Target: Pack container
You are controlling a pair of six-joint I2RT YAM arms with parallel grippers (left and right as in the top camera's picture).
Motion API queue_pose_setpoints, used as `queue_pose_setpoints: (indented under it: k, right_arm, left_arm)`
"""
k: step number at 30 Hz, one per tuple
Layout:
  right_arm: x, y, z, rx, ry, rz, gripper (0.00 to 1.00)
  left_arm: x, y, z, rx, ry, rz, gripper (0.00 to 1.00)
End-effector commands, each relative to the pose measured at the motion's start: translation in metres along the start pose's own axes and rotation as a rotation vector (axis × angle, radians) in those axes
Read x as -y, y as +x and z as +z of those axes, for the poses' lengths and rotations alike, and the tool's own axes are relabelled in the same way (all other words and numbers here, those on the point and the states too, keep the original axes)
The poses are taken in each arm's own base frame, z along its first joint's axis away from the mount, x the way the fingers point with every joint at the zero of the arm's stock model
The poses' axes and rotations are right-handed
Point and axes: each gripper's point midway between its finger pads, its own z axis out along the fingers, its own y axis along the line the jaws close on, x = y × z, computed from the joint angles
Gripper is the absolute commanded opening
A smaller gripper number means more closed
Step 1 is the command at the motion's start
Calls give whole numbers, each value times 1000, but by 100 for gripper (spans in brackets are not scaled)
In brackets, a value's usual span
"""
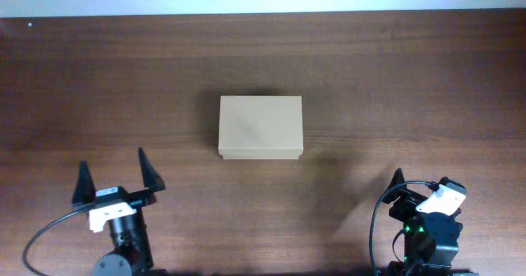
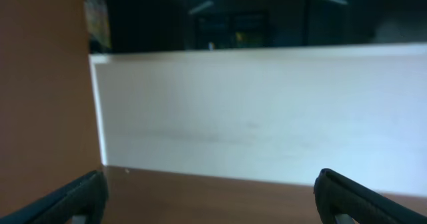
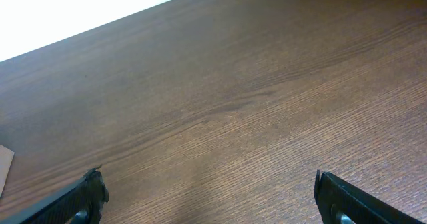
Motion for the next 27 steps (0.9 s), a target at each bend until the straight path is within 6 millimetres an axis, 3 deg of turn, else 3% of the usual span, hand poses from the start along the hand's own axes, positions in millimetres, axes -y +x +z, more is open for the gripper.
queue_pose_setpoints:
  k: [1,10,23,27]
  right_arm:
    - [2,1,1,5,4,5,99]
    - [2,1,1,5,4,5,99]
    - [2,1,1,5,4,5,99]
    - [2,1,1,5,4,5,99]
  left_arm:
    - [5,12,-1,-17,16,4,99]
    - [6,28,-2,-65,18,15,99]
    - [7,92,-15,-326,36,74,99]
    - [7,95,-16,-340,37,77,100]
